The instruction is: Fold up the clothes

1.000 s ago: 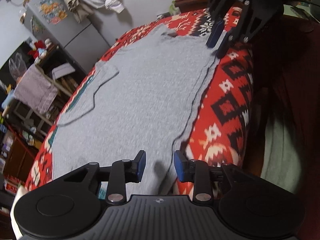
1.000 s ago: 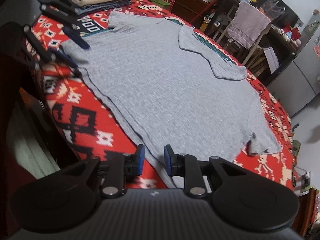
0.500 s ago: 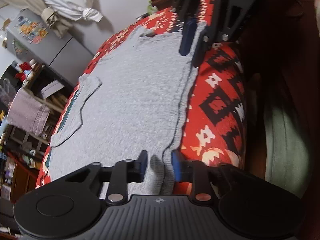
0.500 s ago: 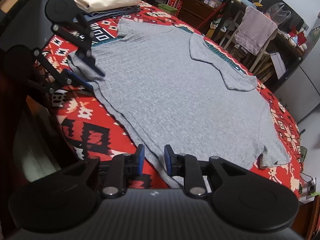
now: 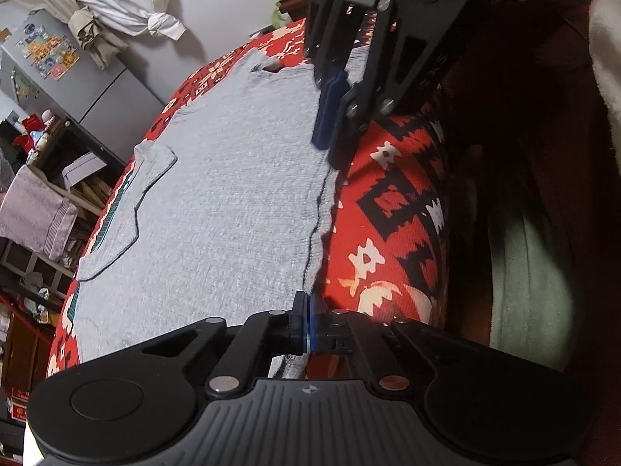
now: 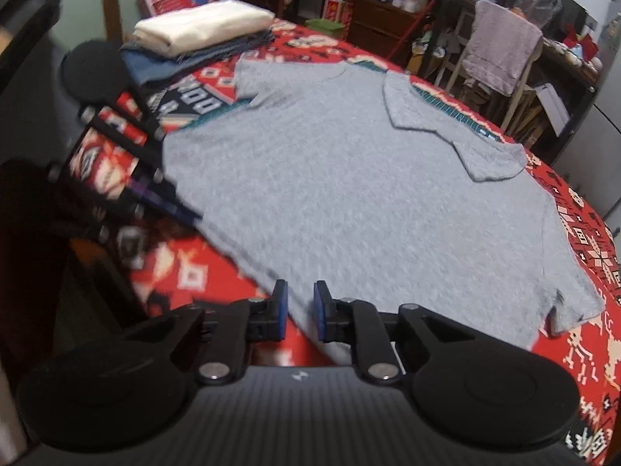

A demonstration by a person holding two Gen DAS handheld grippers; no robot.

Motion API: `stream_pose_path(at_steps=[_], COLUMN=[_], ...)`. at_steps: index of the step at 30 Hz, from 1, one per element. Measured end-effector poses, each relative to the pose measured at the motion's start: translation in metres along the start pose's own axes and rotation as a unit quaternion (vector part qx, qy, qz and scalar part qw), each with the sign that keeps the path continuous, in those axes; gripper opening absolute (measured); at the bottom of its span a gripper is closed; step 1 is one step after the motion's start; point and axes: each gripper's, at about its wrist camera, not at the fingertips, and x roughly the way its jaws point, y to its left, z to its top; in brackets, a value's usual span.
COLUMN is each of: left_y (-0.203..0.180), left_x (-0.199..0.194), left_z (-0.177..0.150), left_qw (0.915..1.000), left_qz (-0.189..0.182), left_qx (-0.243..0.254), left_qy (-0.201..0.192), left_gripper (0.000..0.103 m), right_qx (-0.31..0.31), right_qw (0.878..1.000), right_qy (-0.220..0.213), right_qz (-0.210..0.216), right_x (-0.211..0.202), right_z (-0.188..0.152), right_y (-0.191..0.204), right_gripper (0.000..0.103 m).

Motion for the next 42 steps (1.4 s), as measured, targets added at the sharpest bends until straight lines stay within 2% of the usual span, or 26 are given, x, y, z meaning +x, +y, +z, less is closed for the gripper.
stream_pose_path(at_steps=[4,9,13,16,20,25,29,32,36,38,42], left_y=[0.0,0.0,0.002,0.003,0.004,0.009,0.014,0.016,0.017,0.017,0.018], left_x=[-0.001,-0.003,-0.004,-0.006,-0.007,-0.011,-0.014,-0.015,-0.016,-0.017,-0.018], left_z=[0.0,-0.002,-0.004,-0.005,-0.007,-0.009,-0.012,-0.013,-0.014,-0.015,-0.019], left_qw=[1.0,1.0,0.9999,0.9998,0.9997,0.9991,0.9984,0.9981,0.998,0.9978,0.9974], left_qz=[0.001,0.004,0.008,0.011,0.014,0.021,0.026,0.027,0.028,0.029,0.033], left_qx=[0.003,-0.003,-0.01,-0.014,-0.021,-0.036,-0.051,-0.055,-0.058,-0.059,-0.064], left_qy=[0.003,0.003,0.003,0.002,0.001,0.0,0.0,0.001,0.002,0.003,0.004], left_gripper=[0.001,0.001,0.002,0.004,0.005,0.006,0.008,0.008,0.008,0.008,0.008], right_qx=[0.047,0.057,0.107,0.14,0.143,0.137,0.174,0.209,0.213,0.204,0.227], right_qw=[0.999,0.997,0.994,0.99,0.989,0.989,0.984,0.975,0.974,0.976,0.97], right_qy=[0.014,0.034,0.018,0.027,0.042,0.053,0.032,0.038,0.053,0.058,0.063], right_qz=[0.014,0.033,0.007,-0.022,-0.024,-0.005,-0.035,-0.06,-0.055,-0.056,-0.052], right_x=[0.015,0.002,-0.02,-0.017,-0.013,-0.028,-0.047,-0.044,-0.032,-0.035,-0.043], right_z=[0.003,-0.006,-0.013,-0.021,-0.029,-0.037,-0.041,-0.049,-0.059,-0.061,-0.068], right_y=[-0.007,-0.009,-0.029,-0.042,-0.042,-0.037,-0.055,-0.072,-0.073,-0.069,-0.07], right_gripper=[0.008,0.008,0.008,0.008,0.008,0.008,0.009,0.011,0.011,0.011,0.011])
